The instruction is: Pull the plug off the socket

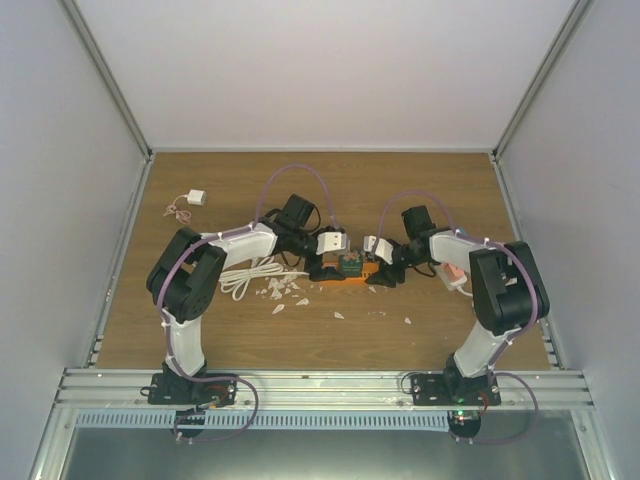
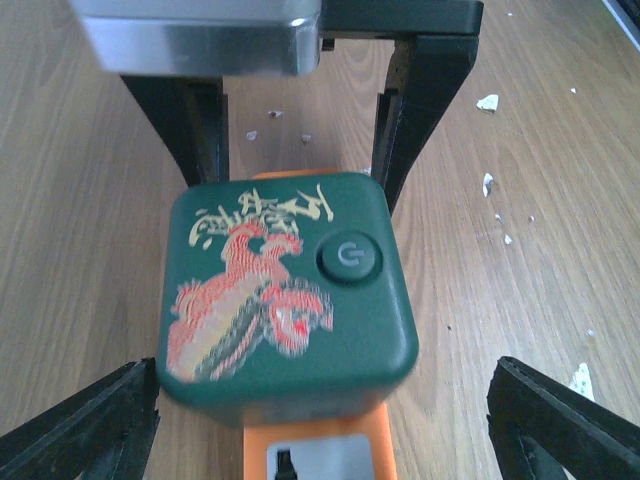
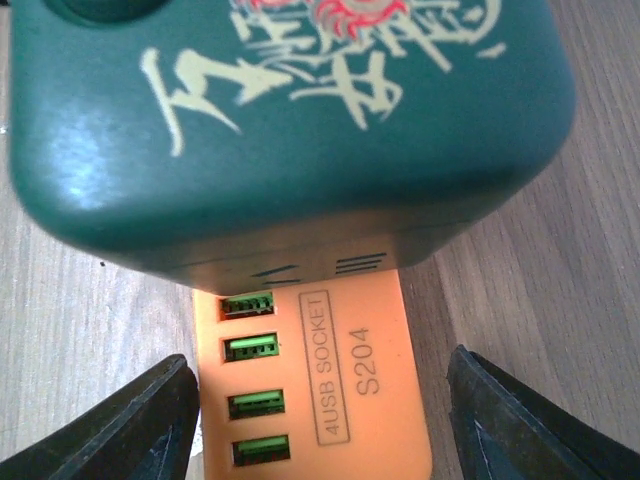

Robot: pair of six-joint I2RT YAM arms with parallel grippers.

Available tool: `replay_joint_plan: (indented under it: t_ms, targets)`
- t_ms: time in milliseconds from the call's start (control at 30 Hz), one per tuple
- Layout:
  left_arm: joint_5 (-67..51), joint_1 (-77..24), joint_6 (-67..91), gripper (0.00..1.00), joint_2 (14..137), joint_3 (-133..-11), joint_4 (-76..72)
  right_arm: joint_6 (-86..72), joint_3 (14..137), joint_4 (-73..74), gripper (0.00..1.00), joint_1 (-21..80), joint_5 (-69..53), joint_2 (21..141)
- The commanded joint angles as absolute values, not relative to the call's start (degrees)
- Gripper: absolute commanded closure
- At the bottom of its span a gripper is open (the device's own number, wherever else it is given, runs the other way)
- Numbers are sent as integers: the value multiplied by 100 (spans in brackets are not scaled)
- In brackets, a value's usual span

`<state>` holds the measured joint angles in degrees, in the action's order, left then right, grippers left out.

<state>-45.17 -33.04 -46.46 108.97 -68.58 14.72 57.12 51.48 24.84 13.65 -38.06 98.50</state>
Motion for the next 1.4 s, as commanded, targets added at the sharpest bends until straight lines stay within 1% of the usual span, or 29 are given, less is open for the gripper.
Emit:
replay_joint_plan:
  t_ms: [0,200,300,367,700,867,1100,1200,1367]
  targets:
    - [-4426,-3463,-4457,12,11027,-7038,944,5682,5210,2251,32,1368,-3993,9982]
    - [-4396,-3516,-4412,20,11165,-7090,807,5502,5190,2134,37,1449,-4078,10040]
    - [-4437,-3516,-4444,32,11182,-7117,800,5507,5154,2100,42,1481,-4064,10052]
    - [-4478,-3516,-4425,37,11168,-7107,768,5526,5130,2092,44,1485,-4025,10071]
    - [-5219,-3390,-4103,54,10968,-6930,478,5779,4957,2162,68,1480,-3699,10063]
    - [-5579,-3389,-4204,60,10891,-6943,499,5893,4869,2231,77,1485,-3608,10053]
    - [-5778,-3303,-4136,65,10912,-6921,566,5829,4874,2218,79,1485,-3526,10059]
    - [-5592,-3319,-4297,65,10772,-6740,452,5801,4892,2230,80,1484,-3515,10079]
    - [-4946,-3465,-4715,65,10457,-6162,-223,5788,4923,2289,81,1484,-3503,10119]
